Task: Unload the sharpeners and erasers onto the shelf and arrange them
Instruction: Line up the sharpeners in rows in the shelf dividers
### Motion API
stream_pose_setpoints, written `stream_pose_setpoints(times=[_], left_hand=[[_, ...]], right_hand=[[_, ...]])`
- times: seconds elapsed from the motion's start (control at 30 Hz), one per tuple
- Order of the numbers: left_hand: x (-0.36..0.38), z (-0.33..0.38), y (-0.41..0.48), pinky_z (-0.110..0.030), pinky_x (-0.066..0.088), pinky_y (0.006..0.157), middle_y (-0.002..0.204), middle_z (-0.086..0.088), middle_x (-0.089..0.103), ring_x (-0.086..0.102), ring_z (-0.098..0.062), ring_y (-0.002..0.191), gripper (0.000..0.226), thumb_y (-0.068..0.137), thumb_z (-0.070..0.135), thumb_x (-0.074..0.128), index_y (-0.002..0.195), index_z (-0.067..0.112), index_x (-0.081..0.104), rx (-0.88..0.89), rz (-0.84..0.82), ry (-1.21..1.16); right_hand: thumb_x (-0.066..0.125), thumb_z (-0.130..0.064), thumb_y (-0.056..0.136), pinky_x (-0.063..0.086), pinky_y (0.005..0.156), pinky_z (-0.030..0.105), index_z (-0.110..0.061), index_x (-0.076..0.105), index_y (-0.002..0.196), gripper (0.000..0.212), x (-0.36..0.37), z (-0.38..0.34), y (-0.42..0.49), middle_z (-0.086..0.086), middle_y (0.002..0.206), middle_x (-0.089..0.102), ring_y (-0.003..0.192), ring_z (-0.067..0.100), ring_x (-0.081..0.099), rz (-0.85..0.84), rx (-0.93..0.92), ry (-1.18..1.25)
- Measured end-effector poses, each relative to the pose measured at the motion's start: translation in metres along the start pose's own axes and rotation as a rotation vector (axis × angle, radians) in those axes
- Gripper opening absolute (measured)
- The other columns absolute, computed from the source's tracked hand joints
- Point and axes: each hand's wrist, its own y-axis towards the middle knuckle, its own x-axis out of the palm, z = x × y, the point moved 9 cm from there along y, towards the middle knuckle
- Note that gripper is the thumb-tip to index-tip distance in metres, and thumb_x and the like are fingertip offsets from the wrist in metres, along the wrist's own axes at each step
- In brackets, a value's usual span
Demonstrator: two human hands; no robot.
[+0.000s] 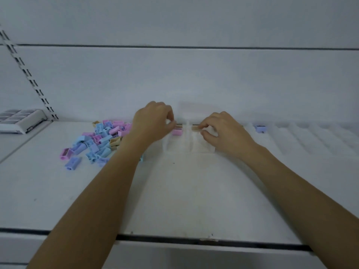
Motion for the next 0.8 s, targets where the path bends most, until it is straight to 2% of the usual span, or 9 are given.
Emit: stream_pose_setpoints(times=[0.1,0.2,0.3,0.4,0.57,0.67,0.73,0.8], left_hand=[[-0.023,-0.012,-0.002,-0.029,0.036,0.074,0.099,-0.001,0.058,0.05,-0.018,0.097,0.017,0.091,0.025,0.05,0.098,0.013,0.06,-0.055,0.12,-0.068],[-0.039,-0.034,-0.008,-0.029,0.036,0.074,0.097,0.002,0.056,0.052,-0.018,0.097,0.016,0.091,0.023,0.051,0.102,0.016,0.059,-0.054,0.099,-0.028],[-0.054,-0.072,-0.018,-0.031,0.04,0.076,0.096,0.003,0.054,0.053,-0.018,0.094,0.015,0.09,0.021,0.054,0.103,0.016,0.059,-0.055,0.019,0.027],[-0.062,-0.115,-0.029,-0.036,0.046,0.083,0.106,-0.006,0.06,0.055,-0.019,0.088,0.016,0.088,0.016,0.058,0.104,0.013,0.06,-0.07,-0.107,0.064],[-0.057,-0.173,-0.062,-0.023,0.036,0.079,0.113,-0.003,0.056,0.053,-0.015,0.088,0.032,0.085,0.014,0.064,0.116,0.016,0.057,-0.105,-0.414,0.038],[-0.049,-0.194,-0.08,-0.025,0.042,0.082,0.11,0.004,0.051,0.057,-0.013,0.089,0.037,0.083,0.022,0.067,0.118,0.024,0.055,-0.106,-0.485,-0.104],[-0.04,-0.2,-0.087,-0.029,0.047,0.089,0.113,0.005,0.055,0.06,-0.014,0.092,0.035,0.082,0.029,0.068,0.114,0.027,0.057,-0.071,-0.527,-0.159],[-0.035,-0.201,-0.089,-0.026,0.046,0.086,0.114,0.004,0.059,0.061,-0.013,0.093,0.029,0.083,0.03,0.067,0.11,0.025,0.059,-0.029,-0.518,-0.203]], right_hand=[[0.054,-0.019,0.09,0.042,0.085,0.033,-0.013,0.064,0.107,0.021,-0.004,-0.015,0.006,0.003,0.105,0.061,0.101,0.021,0.049,-0.005,-0.051,0.021],[0.053,-0.021,0.09,0.04,0.089,0.034,-0.014,0.06,0.113,0.025,0.007,-0.039,0.017,0.005,0.11,0.058,0.105,0.022,0.047,-0.101,-0.145,-0.006],[0.053,-0.025,0.091,0.038,0.093,0.033,-0.017,0.057,0.118,0.028,0.02,-0.074,0.03,0.002,0.117,0.056,0.11,0.018,0.045,-0.15,-0.213,0.004],[0.052,-0.026,0.091,0.036,0.09,0.027,-0.018,0.055,0.119,0.029,0.042,-0.111,0.04,0.002,0.117,0.055,0.108,0.017,0.048,-0.201,-0.24,0.007],[0.054,-0.03,0.09,0.035,0.085,0.027,-0.015,0.054,0.122,0.035,0.078,-0.158,0.058,0.008,0.118,0.055,0.108,0.022,0.048,-0.286,-0.179,-0.002],[0.055,-0.034,0.089,0.034,0.089,0.027,-0.017,0.052,0.126,0.04,0.096,-0.177,0.069,0.008,0.12,0.055,0.111,0.023,0.045,-0.307,-0.132,-0.015],[0.055,-0.038,0.088,0.035,0.095,0.03,-0.019,0.05,0.13,0.046,0.108,-0.186,0.074,0.008,0.122,0.052,0.113,0.025,0.045,-0.35,-0.095,-0.03],[0.057,-0.038,0.087,0.037,0.097,0.033,-0.018,0.052,0.129,0.047,0.117,-0.19,0.078,0.01,0.123,0.05,0.112,0.025,0.047,-0.372,-0.06,-0.036]])
